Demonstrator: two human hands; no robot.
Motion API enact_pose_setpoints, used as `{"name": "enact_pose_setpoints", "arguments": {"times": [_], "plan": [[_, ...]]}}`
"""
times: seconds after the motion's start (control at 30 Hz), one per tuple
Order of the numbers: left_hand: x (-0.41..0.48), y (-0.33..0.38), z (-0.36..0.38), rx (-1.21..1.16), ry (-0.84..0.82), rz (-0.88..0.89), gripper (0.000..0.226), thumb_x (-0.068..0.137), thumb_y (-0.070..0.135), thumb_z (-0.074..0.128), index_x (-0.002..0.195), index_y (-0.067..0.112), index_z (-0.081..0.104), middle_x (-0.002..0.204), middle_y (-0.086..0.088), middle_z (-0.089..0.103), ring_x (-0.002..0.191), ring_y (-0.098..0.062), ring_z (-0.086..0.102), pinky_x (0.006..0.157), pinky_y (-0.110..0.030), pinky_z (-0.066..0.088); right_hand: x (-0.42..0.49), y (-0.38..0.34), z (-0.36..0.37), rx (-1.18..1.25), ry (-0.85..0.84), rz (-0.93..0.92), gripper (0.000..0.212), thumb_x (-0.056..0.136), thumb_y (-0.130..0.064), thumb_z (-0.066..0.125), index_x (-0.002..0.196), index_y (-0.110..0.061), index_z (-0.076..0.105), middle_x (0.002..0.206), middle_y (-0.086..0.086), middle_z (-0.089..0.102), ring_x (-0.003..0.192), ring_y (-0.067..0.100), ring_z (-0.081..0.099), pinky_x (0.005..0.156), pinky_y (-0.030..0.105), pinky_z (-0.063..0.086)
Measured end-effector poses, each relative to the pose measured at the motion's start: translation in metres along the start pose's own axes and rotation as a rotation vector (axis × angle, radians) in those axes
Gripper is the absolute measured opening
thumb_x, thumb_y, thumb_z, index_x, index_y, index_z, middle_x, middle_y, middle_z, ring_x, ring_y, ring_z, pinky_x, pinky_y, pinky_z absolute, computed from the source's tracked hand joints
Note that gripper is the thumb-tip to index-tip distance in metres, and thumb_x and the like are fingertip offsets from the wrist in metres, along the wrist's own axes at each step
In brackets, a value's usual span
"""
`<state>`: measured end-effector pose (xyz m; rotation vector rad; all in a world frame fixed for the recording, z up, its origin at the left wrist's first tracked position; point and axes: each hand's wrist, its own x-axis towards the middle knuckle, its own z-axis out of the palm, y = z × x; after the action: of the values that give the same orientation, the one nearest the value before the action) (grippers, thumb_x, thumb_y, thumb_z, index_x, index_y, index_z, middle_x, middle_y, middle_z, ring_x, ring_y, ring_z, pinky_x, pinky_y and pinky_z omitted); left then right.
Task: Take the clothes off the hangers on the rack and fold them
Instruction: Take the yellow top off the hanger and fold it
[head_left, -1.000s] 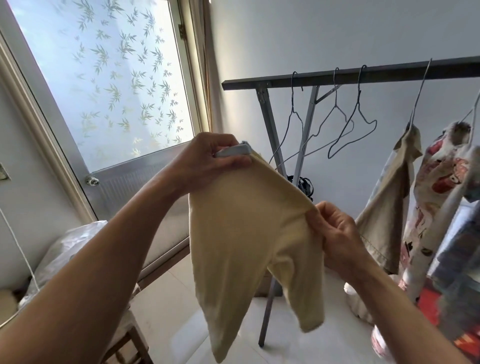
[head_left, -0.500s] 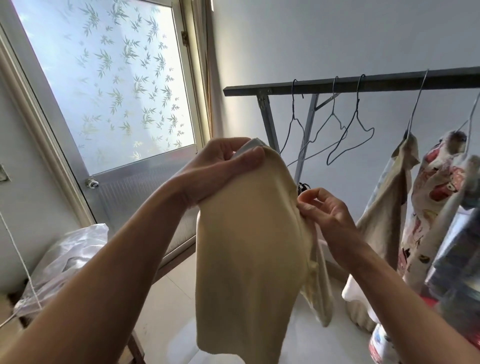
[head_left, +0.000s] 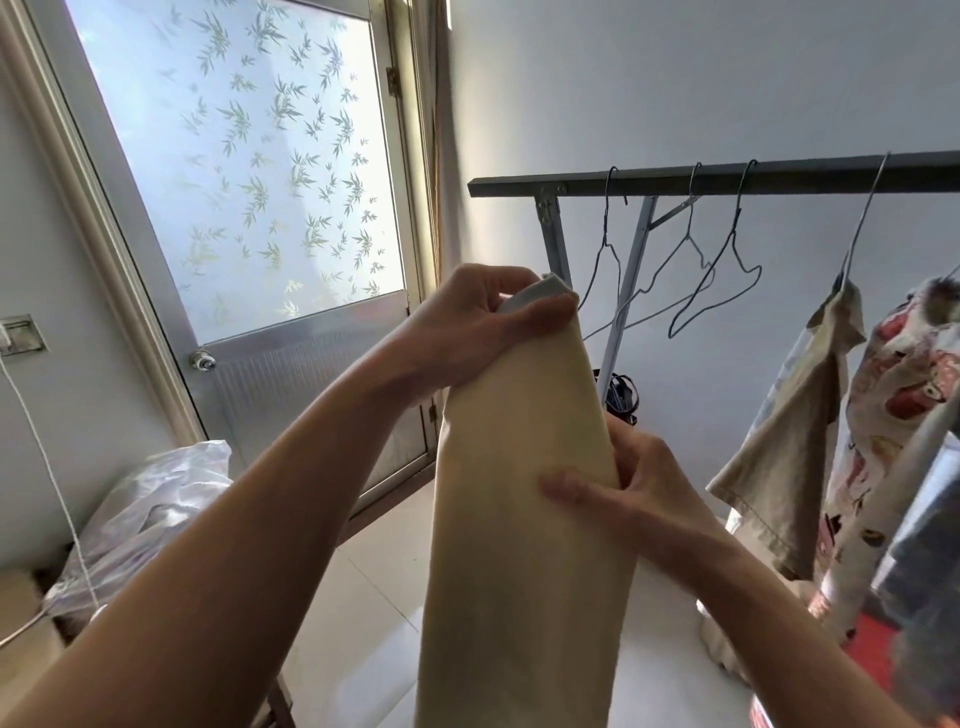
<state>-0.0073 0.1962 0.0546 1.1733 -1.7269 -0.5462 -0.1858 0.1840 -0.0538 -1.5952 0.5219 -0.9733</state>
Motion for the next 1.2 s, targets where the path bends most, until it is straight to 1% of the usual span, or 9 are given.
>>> {"name": "enact_pose_setpoints", "arguments": {"times": [0.13,0.3,0.4,0.5,0.7,0.83,0.93,1.1,1.2], "plan": [[0.003,-0.007,-0.008,-0.050,0.102,-0.016,0.030,0.083,0.030,0.075,0.103,0.007,0.069,0.087,-0.011,0.073,0.073,-0.013,0.067,0.064,-0.029,0.055,0.002,-0.001,0.005,-0.005,0.114,-0.016,0.027,0.081,-0.004,0.071,0.106,-0.010,0.066,0.091,0.005,0.076,0.079,0.019,0.074,0.062,0.026,0.056],[-0.026,-0.062,-0.001,-0.505,-0.028,-0.217,0.114,0.055,0.077,0.074,0.144,0.015,0.041,0.142,-0.007,0.054,0.132,-0.025,0.050,0.108,-0.052,0.041,0.007,-0.009,-0.002,-0.021,0.185,-0.001,0.025,0.082,-0.002,0.070,0.106,-0.010,0.068,0.094,0.008,0.076,0.085,0.027,0.073,0.072,0.038,0.061],[-0.060,-0.082,0.023,-0.598,-0.152,-0.260,0.095,0.063,0.057,0.083,0.136,0.008,0.049,0.127,-0.010,0.066,0.118,-0.028,0.062,0.093,-0.037,0.054,0.009,-0.013,-0.005,-0.080,0.200,0.008,0.025,0.082,-0.006,0.071,0.107,-0.008,0.068,0.095,0.010,0.075,0.089,0.032,0.072,0.075,0.041,0.060],[-0.072,-0.084,0.037,-0.592,-0.053,-0.252,0.073,0.075,0.020,0.083,0.137,0.009,0.046,0.120,-0.011,0.069,0.110,-0.029,0.067,0.083,-0.036,0.057,0.013,-0.016,-0.007,-0.078,0.174,0.008,0.031,0.086,-0.008,0.068,0.116,-0.009,0.063,0.100,0.009,0.075,0.094,0.032,0.071,0.075,0.037,0.060],[-0.073,-0.072,0.049,-0.537,0.212,-0.138,0.094,0.081,-0.001,0.071,0.151,0.032,0.018,0.098,0.022,0.072,0.093,-0.010,0.072,0.071,-0.028,0.059,0.017,-0.011,-0.006,-0.137,0.277,0.012,0.082,0.082,-0.025,0.074,0.147,-0.046,0.027,0.105,0.005,0.070,0.085,0.012,0.072,0.065,0.022,0.055],[-0.071,-0.074,0.048,-0.451,0.247,-0.089,0.104,0.073,0.009,0.079,0.150,0.044,0.018,0.106,-0.006,0.071,0.083,-0.022,0.073,0.069,-0.034,0.060,0.012,-0.013,-0.013,-0.591,0.116,0.000,0.085,0.055,-0.060,0.081,0.131,-0.061,0.041,0.122,-0.015,0.045,0.109,0.000,0.053,0.080,0.013,0.049],[-0.069,-0.071,0.043,-0.360,0.252,-0.083,0.100,0.076,0.006,0.080,0.145,0.050,0.022,0.115,-0.020,0.064,0.073,-0.021,0.070,0.066,-0.036,0.061,0.011,-0.015,-0.016,-0.828,-0.010,0.070,0.097,0.049,-0.062,0.083,0.135,-0.053,0.041,0.112,-0.015,0.040,0.104,0.002,0.049,0.083,0.017,0.048],[-0.067,-0.065,0.039,-0.318,0.271,-0.049,0.094,0.076,0.008,0.079,0.147,0.042,0.027,0.143,-0.016,0.048,0.071,-0.012,0.069,0.061,-0.027,0.059,0.010,-0.017,-0.013,-0.814,0.064,0.045,0.049,0.067,-0.046,0.083,0.111,-0.040,0.064,0.103,-0.008,0.051,0.096,0.007,0.054,0.081,0.025,0.049],[-0.065,-0.063,0.036,-0.373,0.277,-0.060,0.091,0.076,0.007,0.078,0.147,0.036,0.029,0.126,-0.014,0.063,0.071,-0.015,0.070,0.061,-0.028,0.059,0.009,-0.018,-0.010,-0.656,0.097,0.017,0.029,0.067,-0.033,0.087,0.092,-0.030,0.071,0.106,-0.009,0.057,0.097,0.005,0.058,0.079,0.024,0.051]]}}
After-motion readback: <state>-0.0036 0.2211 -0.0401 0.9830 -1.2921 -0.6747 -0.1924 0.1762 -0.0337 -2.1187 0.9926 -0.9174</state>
